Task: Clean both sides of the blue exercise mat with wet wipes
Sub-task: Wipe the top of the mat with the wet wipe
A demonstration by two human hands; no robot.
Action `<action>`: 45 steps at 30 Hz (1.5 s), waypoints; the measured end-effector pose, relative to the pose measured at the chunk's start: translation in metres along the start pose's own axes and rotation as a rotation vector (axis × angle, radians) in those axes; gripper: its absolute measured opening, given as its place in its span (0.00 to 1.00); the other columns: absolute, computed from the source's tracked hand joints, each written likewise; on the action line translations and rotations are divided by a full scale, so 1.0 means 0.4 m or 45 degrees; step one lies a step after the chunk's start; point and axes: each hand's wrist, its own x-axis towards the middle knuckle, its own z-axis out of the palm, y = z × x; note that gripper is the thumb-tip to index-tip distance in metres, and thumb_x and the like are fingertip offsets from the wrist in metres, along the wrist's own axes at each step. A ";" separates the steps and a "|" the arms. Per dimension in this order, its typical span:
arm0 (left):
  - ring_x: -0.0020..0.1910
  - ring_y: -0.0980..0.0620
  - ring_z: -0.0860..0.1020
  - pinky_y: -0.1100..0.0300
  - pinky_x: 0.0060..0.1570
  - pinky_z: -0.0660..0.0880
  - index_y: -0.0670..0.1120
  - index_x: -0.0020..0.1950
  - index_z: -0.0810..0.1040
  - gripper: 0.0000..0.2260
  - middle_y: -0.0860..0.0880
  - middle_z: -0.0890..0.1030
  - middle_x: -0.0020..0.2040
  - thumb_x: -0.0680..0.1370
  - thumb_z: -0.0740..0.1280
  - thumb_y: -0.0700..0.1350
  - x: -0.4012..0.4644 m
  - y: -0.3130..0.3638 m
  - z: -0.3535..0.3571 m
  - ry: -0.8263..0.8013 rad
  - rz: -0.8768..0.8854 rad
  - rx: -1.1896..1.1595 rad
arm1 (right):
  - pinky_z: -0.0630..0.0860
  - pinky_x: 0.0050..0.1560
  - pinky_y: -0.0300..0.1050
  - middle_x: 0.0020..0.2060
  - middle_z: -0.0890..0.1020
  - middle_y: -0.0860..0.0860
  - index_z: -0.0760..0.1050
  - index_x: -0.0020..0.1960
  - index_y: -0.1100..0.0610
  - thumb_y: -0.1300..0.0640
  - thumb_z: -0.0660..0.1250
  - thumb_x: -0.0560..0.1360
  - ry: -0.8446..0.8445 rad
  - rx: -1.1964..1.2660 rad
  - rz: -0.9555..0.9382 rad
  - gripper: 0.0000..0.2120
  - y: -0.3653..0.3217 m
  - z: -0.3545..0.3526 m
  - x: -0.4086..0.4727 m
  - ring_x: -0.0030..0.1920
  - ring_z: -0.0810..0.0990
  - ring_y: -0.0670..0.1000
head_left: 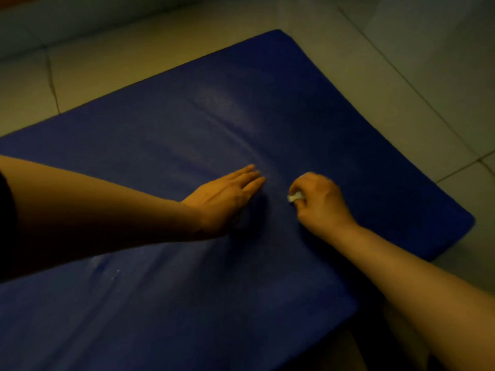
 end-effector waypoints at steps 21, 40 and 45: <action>0.72 0.44 0.62 0.55 0.70 0.59 0.42 0.75 0.62 0.19 0.43 0.64 0.73 0.83 0.52 0.44 -0.103 0.327 0.181 0.359 -0.681 -0.347 | 0.75 0.51 0.48 0.48 0.81 0.59 0.81 0.46 0.60 0.64 0.67 0.70 -0.288 0.013 -0.037 0.07 -0.035 -0.051 -0.140 0.52 0.79 0.59; 0.77 0.47 0.37 0.44 0.75 0.36 0.45 0.79 0.40 0.41 0.44 0.39 0.79 0.77 0.49 0.70 -0.181 0.385 0.203 0.051 -0.563 -0.299 | 0.74 0.49 0.51 0.50 0.77 0.58 0.78 0.47 0.61 0.65 0.66 0.71 -0.089 -0.214 0.340 0.07 0.013 -0.120 -0.249 0.50 0.77 0.60; 0.77 0.46 0.37 0.43 0.73 0.35 0.44 0.79 0.39 0.45 0.43 0.39 0.79 0.75 0.50 0.72 -0.173 0.395 0.206 0.032 -0.591 -0.282 | 0.72 0.49 0.47 0.47 0.80 0.57 0.80 0.45 0.58 0.64 0.67 0.68 -0.228 -0.029 0.074 0.07 -0.079 -0.062 -0.307 0.49 0.78 0.59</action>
